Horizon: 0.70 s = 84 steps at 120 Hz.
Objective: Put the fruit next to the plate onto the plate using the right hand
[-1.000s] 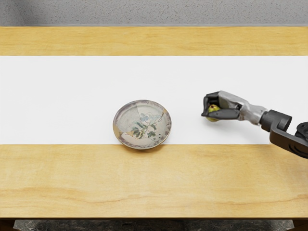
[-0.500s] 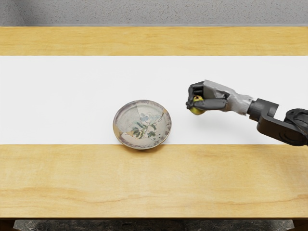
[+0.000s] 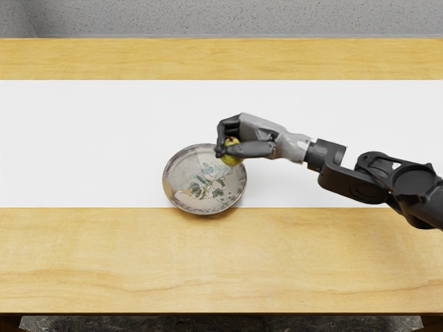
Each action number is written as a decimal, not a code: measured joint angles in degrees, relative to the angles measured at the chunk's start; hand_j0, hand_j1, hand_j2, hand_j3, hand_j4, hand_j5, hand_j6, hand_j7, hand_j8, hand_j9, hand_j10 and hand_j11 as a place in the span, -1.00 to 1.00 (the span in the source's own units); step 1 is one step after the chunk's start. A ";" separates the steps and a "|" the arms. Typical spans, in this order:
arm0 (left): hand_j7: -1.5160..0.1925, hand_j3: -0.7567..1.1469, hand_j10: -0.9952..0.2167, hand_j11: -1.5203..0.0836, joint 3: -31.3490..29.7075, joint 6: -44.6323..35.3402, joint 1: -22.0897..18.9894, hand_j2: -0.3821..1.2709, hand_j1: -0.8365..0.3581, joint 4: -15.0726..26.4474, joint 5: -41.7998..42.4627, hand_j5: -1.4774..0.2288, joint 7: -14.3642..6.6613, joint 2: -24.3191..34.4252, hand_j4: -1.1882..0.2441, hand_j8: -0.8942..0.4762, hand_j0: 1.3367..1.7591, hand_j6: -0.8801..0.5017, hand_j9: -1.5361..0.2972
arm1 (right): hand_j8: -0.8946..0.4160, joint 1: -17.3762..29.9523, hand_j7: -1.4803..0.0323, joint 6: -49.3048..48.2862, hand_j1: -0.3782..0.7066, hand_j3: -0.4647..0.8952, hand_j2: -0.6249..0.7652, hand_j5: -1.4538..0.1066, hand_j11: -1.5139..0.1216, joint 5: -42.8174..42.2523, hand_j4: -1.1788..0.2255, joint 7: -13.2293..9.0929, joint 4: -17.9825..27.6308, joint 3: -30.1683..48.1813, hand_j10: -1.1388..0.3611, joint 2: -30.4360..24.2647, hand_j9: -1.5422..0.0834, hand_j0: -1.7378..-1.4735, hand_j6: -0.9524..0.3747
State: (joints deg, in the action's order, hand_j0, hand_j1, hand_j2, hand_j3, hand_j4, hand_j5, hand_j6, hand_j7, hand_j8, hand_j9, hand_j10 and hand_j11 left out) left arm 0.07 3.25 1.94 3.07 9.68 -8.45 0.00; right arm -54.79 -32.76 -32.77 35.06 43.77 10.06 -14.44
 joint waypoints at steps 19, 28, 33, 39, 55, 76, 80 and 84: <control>0.74 -0.20 0.61 0.86 0.00 0.00 0.00 -0.53 0.94 0.00 0.00 0.70 0.00 0.00 0.63 0.27 0.52 0.24 0.65 | -0.73 -0.11 -0.54 1.95 0.73 -0.32 -0.19 -0.63 -0.63 -0.29 -0.52 0.01 -0.38 -0.50 -0.17 3.38 -0.55 -0.25 -0.88; 0.74 -0.20 0.61 0.86 0.00 0.00 0.00 -0.53 0.94 0.00 0.00 0.70 0.00 0.00 0.63 0.27 0.52 0.24 0.65 | -0.74 -0.10 -0.54 2.94 0.73 -0.32 -0.17 -0.63 -0.63 -0.52 -0.53 0.00 -0.47 -0.81 -0.17 4.80 -0.55 -0.25 -0.88; 0.74 -0.20 0.61 0.86 0.00 0.00 0.00 -0.53 0.94 0.00 0.00 0.70 0.00 0.00 0.63 0.27 0.52 0.24 0.65 | -0.74 -0.08 -0.54 3.72 0.73 -0.32 -0.17 -0.63 -0.63 -0.73 -0.53 0.00 -0.51 -1.07 -0.18 5.55 -0.55 -0.25 -0.88; 0.74 -0.20 0.61 0.86 0.00 0.00 0.00 -0.53 0.94 0.00 0.00 0.70 0.00 0.00 0.63 0.27 0.52 0.24 0.65 | -0.74 -0.07 -0.54 4.60 0.72 -0.32 -0.18 -0.63 -0.63 -0.97 -0.54 0.00 -0.54 -1.44 -0.18 6.22 -0.55 -0.25 -0.88; 0.74 -0.20 0.61 0.86 0.00 0.00 0.00 -0.53 0.94 0.00 0.00 0.70 0.00 0.00 0.63 0.27 0.52 0.24 0.65 | -0.75 -0.05 -0.54 6.49 0.72 -0.32 -0.18 -0.63 -0.63 -1.33 -0.54 0.00 -2.19 -3.08 -0.18 8.82 -0.55 -0.25 -0.88; 0.74 -0.20 0.61 0.86 0.00 0.00 0.00 -0.53 0.94 0.00 0.00 0.70 0.00 0.00 0.63 0.27 0.52 0.24 0.65 | -0.74 0.00 -0.54 7.19 0.72 -0.32 -0.19 -0.62 -0.62 -1.41 -0.54 -0.02 -5.14 -4.61 -0.17 11.29 -0.54 -0.25 -0.88; 0.74 -0.20 0.61 0.86 0.00 0.00 0.00 -0.53 0.94 0.00 0.00 0.70 0.00 0.00 0.63 0.27 0.52 0.24 0.65 | -0.74 0.01 -0.54 7.31 0.72 -0.32 -0.19 -0.62 -0.62 -1.42 -0.54 -0.02 -5.33 -4.71 -0.17 11.44 -0.54 -0.26 -0.88; 0.74 -0.20 0.61 0.86 0.00 0.00 0.00 -0.53 0.94 0.00 0.00 0.70 0.00 0.00 0.63 0.27 0.52 0.24 0.65 | -0.74 0.02 -0.54 7.38 0.72 -0.32 -0.19 -0.62 -0.62 -1.43 -0.54 -0.02 -5.48 -4.79 -0.17 11.54 -0.54 -0.26 -0.88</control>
State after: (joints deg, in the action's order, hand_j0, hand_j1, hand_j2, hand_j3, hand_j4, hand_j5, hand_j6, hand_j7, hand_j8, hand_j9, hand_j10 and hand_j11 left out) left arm 0.07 3.25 1.94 3.07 9.68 -8.45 0.00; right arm -54.77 -25.37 -34.19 35.04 38.29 5.27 -2.90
